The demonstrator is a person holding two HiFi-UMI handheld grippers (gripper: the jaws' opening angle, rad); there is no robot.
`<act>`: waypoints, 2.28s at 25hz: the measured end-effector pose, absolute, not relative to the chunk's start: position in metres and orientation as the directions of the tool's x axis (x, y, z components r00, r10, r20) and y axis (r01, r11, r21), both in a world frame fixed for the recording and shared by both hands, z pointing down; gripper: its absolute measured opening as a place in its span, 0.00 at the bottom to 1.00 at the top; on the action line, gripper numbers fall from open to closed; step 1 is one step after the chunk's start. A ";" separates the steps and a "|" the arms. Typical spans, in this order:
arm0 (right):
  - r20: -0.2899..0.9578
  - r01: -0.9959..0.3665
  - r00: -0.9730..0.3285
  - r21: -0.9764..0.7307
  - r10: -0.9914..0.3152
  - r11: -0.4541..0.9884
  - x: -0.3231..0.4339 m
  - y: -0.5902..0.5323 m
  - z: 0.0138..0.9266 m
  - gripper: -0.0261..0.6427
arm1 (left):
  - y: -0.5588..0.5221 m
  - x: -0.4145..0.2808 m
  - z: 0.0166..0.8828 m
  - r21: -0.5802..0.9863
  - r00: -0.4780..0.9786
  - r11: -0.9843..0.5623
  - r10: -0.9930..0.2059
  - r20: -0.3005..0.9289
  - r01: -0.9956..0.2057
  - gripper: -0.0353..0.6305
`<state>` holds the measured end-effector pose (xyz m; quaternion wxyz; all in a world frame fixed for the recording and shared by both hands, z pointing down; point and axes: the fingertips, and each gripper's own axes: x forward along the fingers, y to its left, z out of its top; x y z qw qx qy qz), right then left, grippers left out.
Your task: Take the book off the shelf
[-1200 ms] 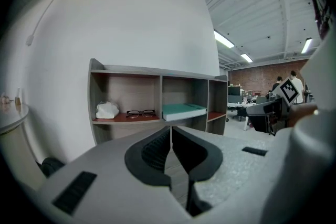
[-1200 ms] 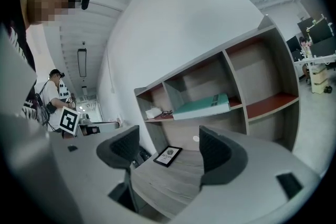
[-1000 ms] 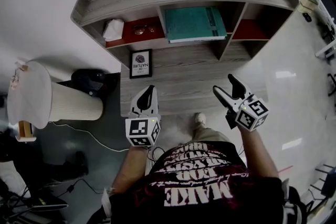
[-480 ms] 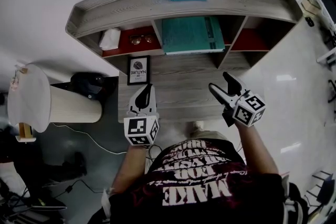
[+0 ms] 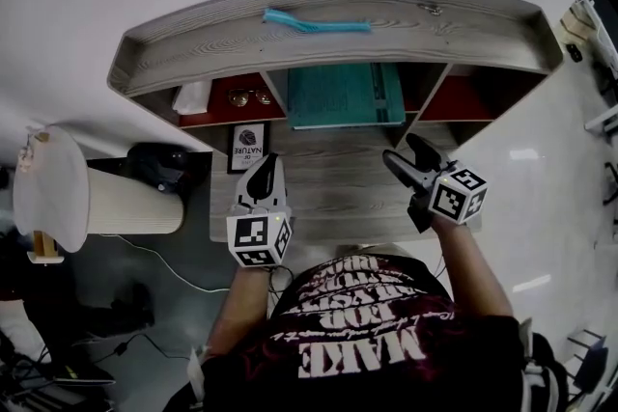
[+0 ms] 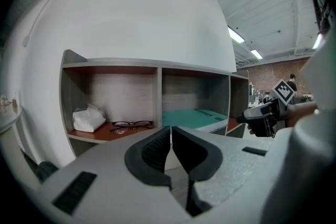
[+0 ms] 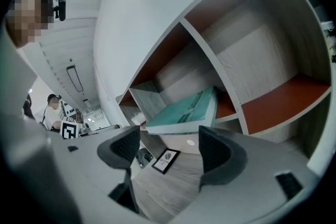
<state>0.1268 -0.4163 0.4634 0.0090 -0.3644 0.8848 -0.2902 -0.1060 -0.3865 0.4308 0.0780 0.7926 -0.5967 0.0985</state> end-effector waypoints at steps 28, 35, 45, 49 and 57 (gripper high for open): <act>0.090 -0.331 -0.822 -0.880 -0.563 0.342 0.141 -0.488 0.476 0.51 | -0.461 -0.059 0.474 -0.062 0.283 -0.328 -0.884 0.372 -0.943 0.08; 0.074 -0.282 -0.843 -0.905 -0.533 0.319 0.130 -0.492 0.491 0.53 | -0.462 -0.059 0.475 -0.054 0.301 -0.346 -0.873 0.384 -0.937 0.08; 0.110 -0.272 -0.808 -0.941 -0.579 0.201 0.139 -0.473 0.510 0.35 | -0.439 -0.073 0.466 -0.047 0.294 -0.332 -0.886 0.359 -0.942 0.08; 0.064 -0.212 -0.799 -0.960 -0.598 0.180 0.140 -0.455 0.509 0.33 | -0.424 -0.081 0.464 -0.043 0.293 -0.328 -0.889 0.352 -0.944 0.08; 0.002 -0.127 -0.758 -0.981 -0.652 0.144 0.139 -0.417 0.507 0.32 | -0.382 -0.115 0.469 -0.026 0.264 -0.292 -0.893 0.364 -0.956 0.08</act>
